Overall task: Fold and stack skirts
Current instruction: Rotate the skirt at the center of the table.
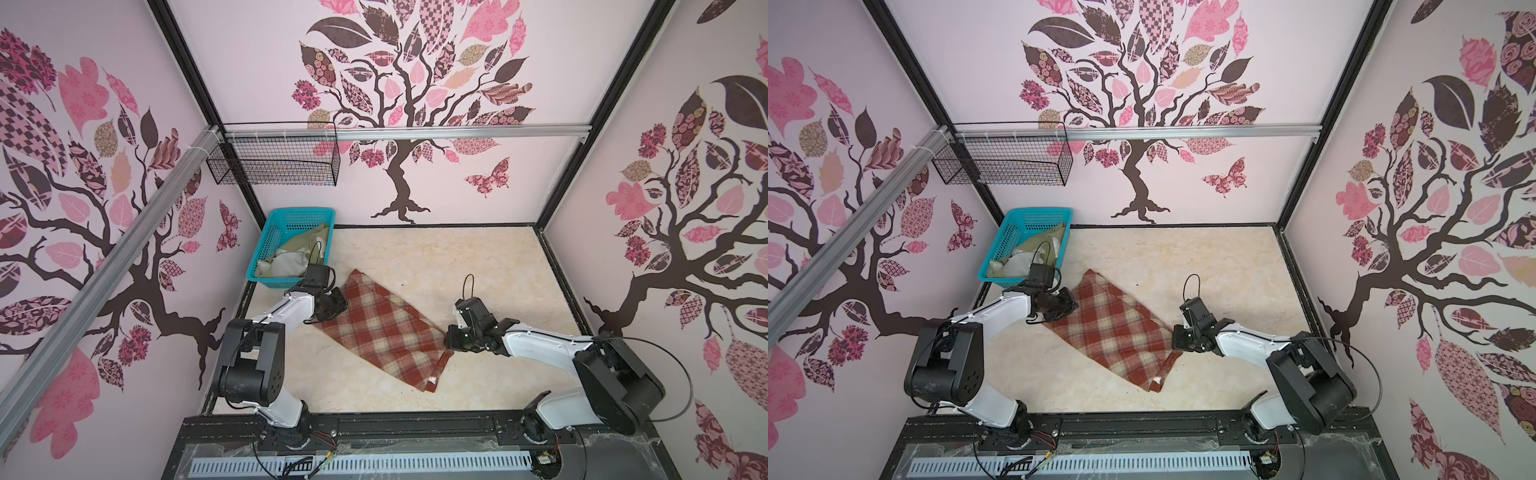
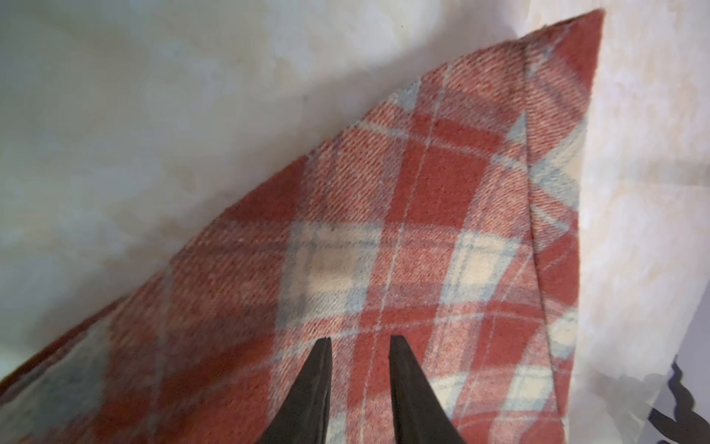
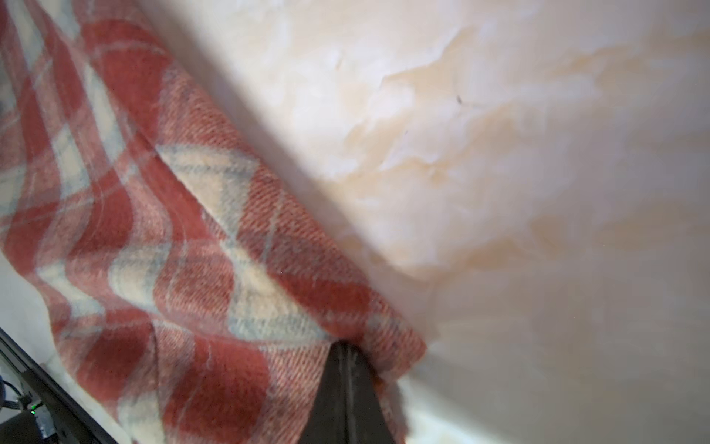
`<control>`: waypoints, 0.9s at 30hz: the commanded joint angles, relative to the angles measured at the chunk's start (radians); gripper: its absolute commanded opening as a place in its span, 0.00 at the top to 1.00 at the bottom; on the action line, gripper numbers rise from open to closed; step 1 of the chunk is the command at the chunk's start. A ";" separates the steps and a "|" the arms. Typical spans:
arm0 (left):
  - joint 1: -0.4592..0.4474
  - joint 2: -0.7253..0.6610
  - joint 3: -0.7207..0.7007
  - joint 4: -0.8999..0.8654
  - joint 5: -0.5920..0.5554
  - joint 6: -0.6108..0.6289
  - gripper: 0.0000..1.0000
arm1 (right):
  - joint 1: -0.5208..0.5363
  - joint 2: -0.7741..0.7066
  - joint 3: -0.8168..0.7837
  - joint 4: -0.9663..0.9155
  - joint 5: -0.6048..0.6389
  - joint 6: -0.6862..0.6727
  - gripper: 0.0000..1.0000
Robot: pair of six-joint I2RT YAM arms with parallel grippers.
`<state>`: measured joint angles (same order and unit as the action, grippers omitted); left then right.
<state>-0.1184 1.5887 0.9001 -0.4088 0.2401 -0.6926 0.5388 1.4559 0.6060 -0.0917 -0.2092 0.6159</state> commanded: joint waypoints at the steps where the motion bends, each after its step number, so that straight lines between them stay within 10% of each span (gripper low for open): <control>1: 0.023 -0.001 -0.020 0.035 0.060 -0.031 0.71 | -0.079 0.116 0.070 0.001 -0.002 -0.025 1.00; 12: 0.067 -0.028 0.029 0.012 0.063 -0.010 0.71 | -0.098 0.019 0.214 -0.114 -0.006 -0.099 1.00; 27: 0.087 0.025 -0.073 0.154 0.057 -0.116 0.76 | 0.048 -0.137 -0.032 -0.030 -0.040 0.034 1.00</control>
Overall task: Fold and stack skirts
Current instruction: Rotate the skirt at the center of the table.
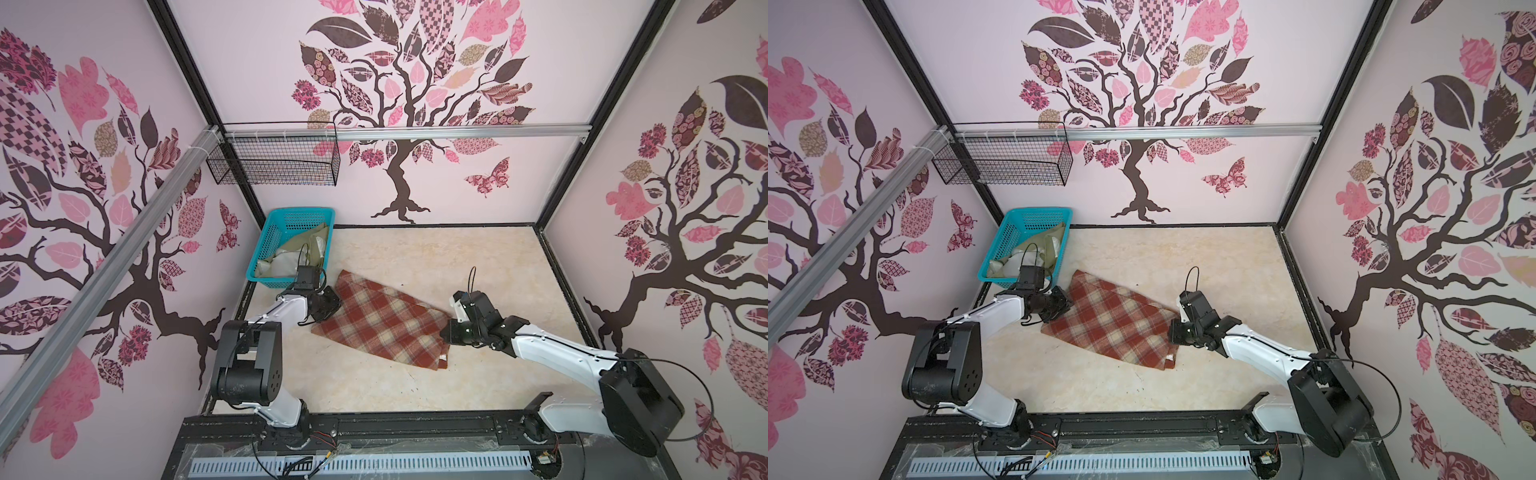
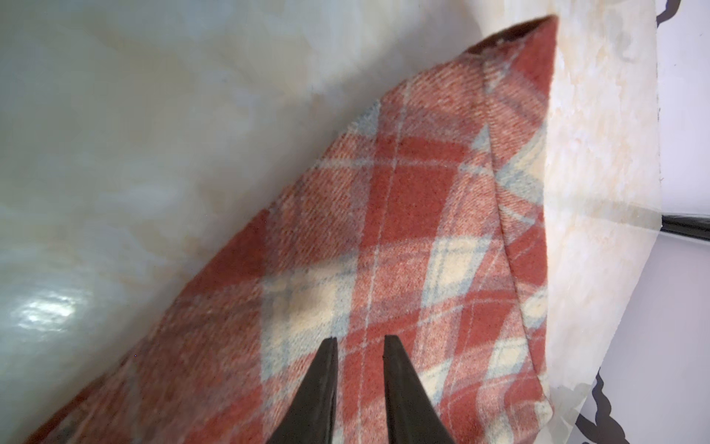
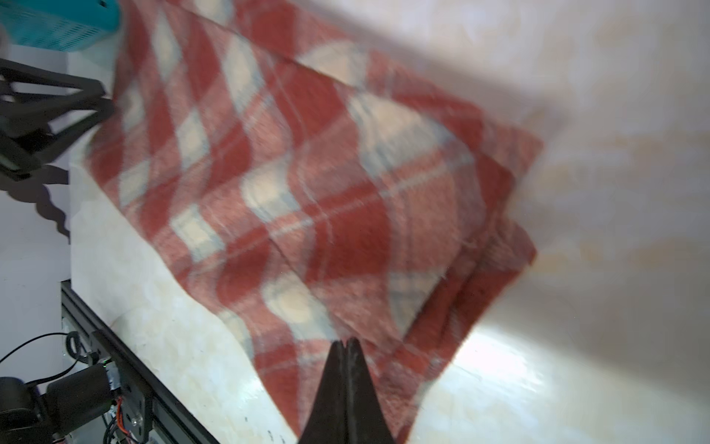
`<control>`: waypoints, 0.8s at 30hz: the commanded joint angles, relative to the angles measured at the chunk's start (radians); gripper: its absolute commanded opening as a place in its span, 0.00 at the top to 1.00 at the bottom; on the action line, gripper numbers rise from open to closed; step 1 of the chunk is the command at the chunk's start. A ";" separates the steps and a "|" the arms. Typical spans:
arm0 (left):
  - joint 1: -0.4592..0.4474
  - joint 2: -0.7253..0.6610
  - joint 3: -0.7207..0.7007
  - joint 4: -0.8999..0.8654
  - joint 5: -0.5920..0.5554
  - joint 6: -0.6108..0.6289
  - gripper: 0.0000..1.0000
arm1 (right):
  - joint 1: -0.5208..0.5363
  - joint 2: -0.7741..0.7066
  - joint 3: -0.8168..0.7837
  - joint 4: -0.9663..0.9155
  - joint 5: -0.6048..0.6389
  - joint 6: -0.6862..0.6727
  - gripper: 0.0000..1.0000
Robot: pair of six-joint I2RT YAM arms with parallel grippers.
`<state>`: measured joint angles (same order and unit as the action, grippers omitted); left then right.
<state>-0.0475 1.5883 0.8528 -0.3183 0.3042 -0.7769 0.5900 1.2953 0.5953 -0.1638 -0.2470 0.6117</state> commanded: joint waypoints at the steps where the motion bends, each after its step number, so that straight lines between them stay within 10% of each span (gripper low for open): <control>1: 0.019 0.031 -0.026 0.068 -0.007 -0.034 0.76 | -0.003 0.040 -0.025 0.044 0.003 0.038 1.00; 24: 0.037 -0.027 -0.034 -0.003 -0.045 0.023 0.77 | -0.218 0.361 0.288 -0.010 0.101 -0.145 1.00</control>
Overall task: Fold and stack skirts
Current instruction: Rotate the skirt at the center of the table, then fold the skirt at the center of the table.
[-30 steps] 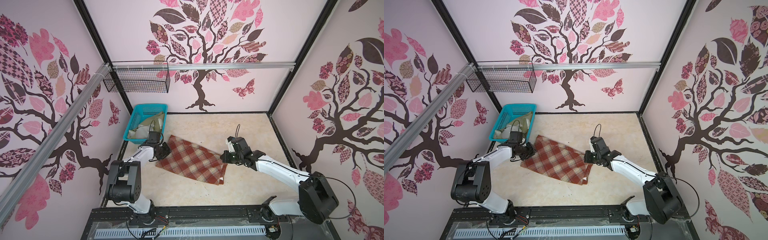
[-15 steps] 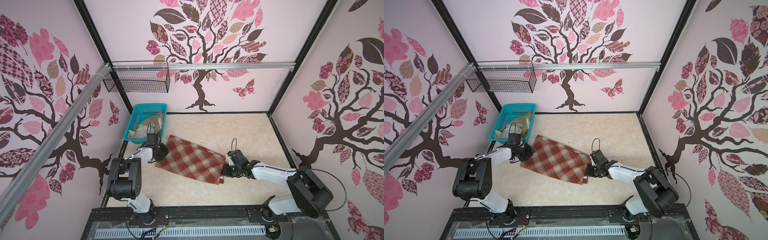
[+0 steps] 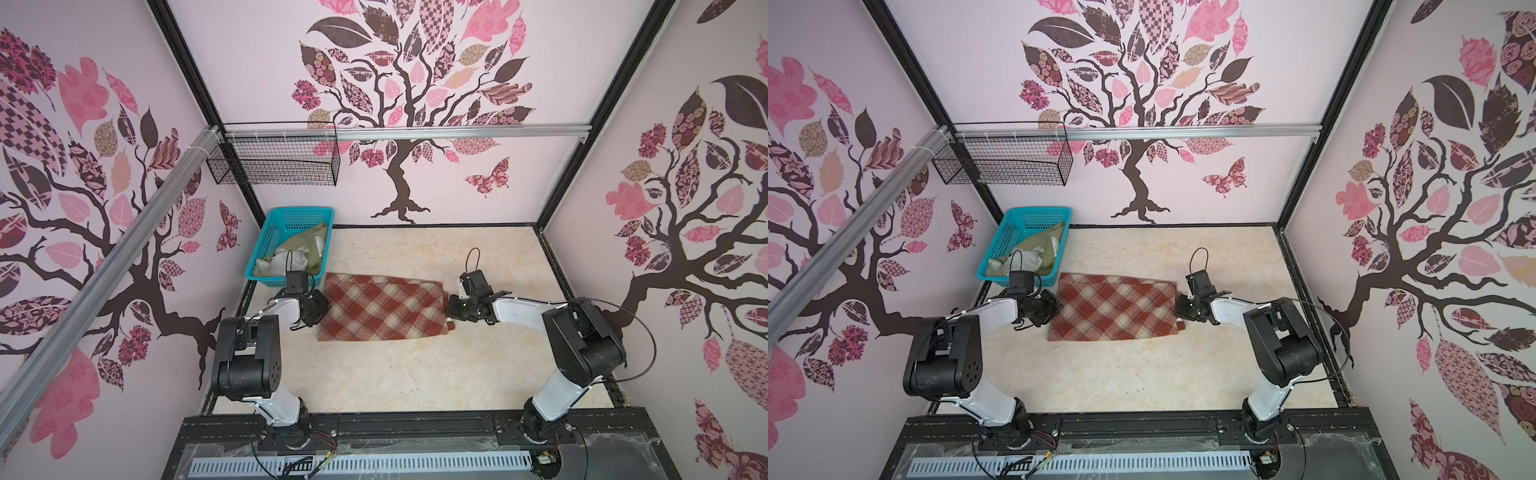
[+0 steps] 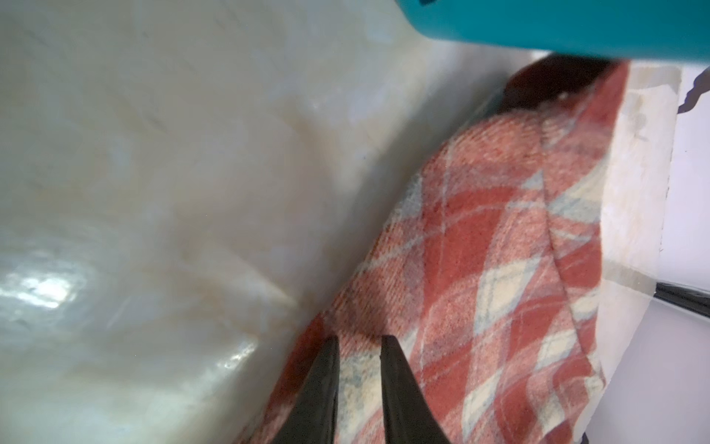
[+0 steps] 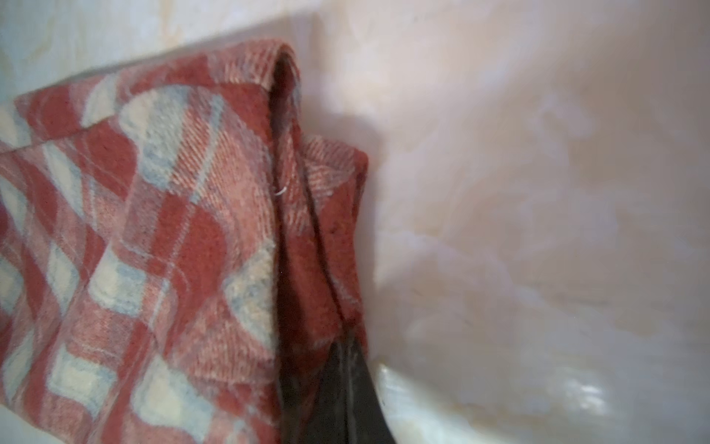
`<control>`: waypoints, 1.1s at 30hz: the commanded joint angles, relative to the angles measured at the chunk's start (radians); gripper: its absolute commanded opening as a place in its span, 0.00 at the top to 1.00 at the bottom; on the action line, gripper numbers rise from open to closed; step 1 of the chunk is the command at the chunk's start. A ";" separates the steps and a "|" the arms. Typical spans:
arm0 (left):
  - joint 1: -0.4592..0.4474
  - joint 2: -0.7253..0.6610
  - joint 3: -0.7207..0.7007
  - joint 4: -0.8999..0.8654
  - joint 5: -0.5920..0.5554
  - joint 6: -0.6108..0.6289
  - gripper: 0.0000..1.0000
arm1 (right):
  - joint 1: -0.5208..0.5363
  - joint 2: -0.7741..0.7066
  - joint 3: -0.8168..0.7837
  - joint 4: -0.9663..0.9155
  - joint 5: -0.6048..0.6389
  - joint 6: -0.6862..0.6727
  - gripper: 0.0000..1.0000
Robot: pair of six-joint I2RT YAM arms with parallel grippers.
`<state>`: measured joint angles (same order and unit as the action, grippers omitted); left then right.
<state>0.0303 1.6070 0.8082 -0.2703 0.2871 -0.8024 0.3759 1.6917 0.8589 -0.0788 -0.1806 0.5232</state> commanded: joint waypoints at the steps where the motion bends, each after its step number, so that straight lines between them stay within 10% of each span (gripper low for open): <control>1: -0.061 -0.060 0.021 -0.073 -0.048 0.065 0.77 | -0.003 -0.067 0.020 -0.101 0.026 -0.060 1.00; 15: -0.096 -0.001 -0.047 0.006 -0.054 0.036 0.77 | 0.122 -0.179 -0.132 -0.041 -0.049 -0.014 0.90; 33: 0.027 -0.053 -0.137 -0.015 -0.062 0.033 0.78 | 0.001 -0.205 -0.292 -0.021 -0.124 0.082 0.95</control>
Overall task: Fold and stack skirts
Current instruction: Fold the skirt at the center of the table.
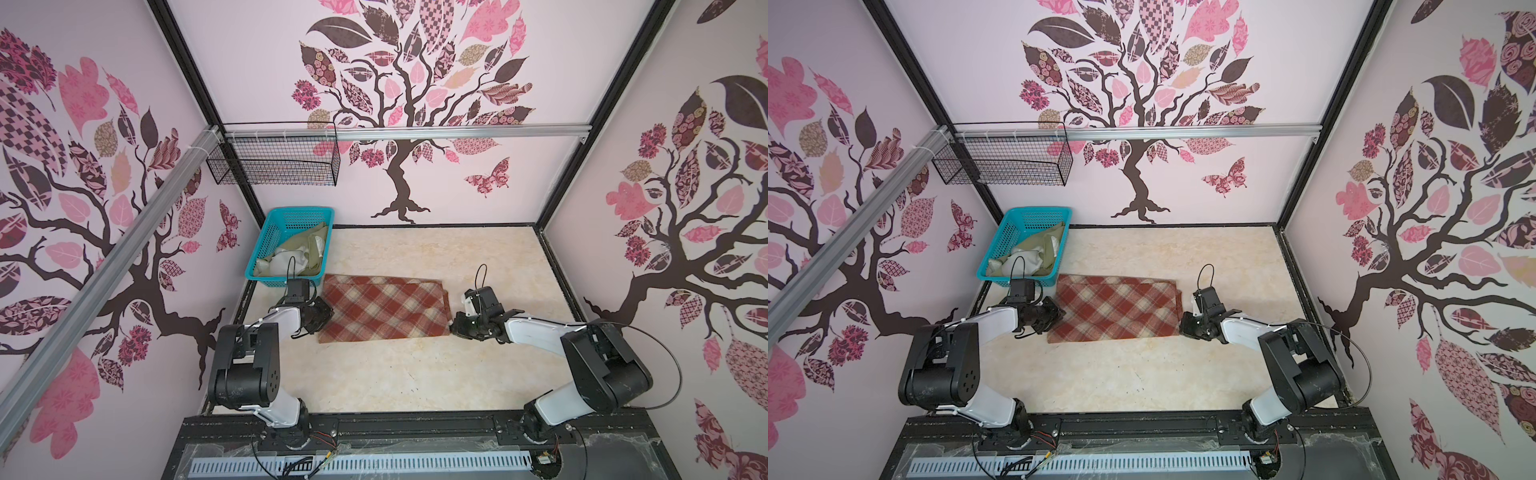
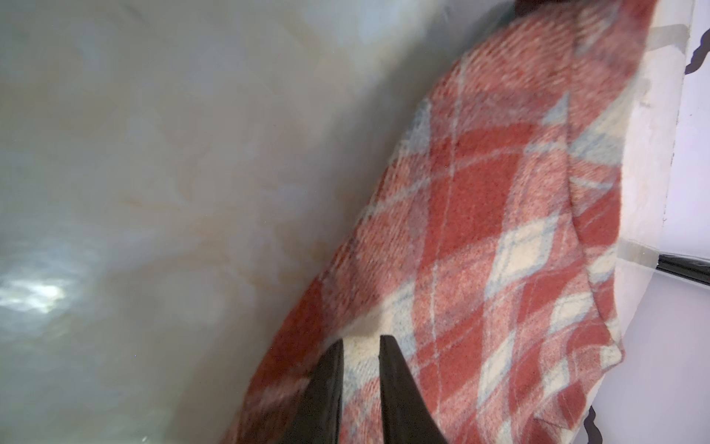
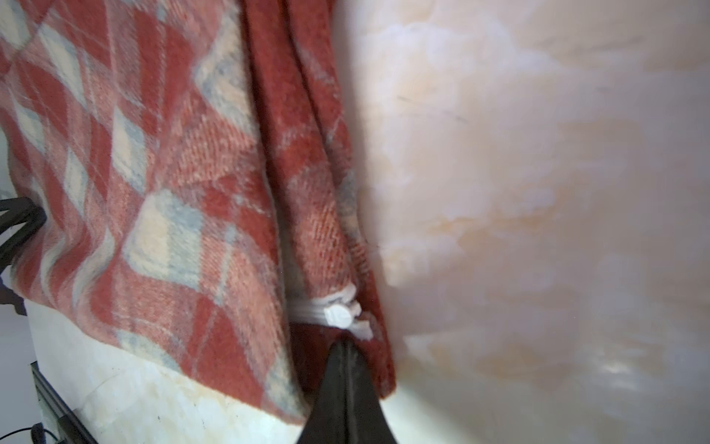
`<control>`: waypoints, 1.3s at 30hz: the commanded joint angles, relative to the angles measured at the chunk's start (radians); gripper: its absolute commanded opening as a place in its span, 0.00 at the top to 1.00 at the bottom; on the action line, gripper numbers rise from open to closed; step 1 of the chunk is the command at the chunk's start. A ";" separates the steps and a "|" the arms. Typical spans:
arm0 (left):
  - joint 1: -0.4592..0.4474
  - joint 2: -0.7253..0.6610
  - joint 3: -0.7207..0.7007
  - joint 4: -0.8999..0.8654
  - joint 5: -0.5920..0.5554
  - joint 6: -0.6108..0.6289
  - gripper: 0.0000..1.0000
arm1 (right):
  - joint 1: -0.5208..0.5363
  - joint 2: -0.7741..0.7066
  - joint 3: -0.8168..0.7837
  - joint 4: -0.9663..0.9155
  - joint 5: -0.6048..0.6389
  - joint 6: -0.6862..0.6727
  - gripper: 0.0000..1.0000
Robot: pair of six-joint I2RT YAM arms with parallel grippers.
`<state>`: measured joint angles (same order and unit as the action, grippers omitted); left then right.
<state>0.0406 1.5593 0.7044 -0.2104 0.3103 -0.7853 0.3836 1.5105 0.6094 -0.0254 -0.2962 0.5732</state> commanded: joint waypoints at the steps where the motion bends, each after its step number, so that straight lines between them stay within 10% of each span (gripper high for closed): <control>1: 0.016 -0.016 -0.032 -0.076 -0.084 0.019 0.78 | -0.006 -0.043 -0.048 -0.075 -0.017 0.033 0.95; 5: -0.042 -0.112 0.013 -0.145 -0.135 0.063 0.78 | -0.007 -0.163 -0.020 -0.139 -0.007 0.018 0.88; 14: -0.328 -0.212 0.206 -0.218 -0.227 0.139 0.76 | -0.027 -0.270 0.037 -0.029 -0.035 -0.053 0.36; 39: -0.613 0.364 0.577 -0.044 0.042 0.177 0.79 | -0.201 0.116 0.087 0.246 -0.281 -0.045 0.37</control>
<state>-0.5549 1.9007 1.2358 -0.2882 0.3130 -0.6064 0.1871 1.6016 0.6670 0.2035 -0.5423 0.5312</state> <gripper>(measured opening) 0.206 0.634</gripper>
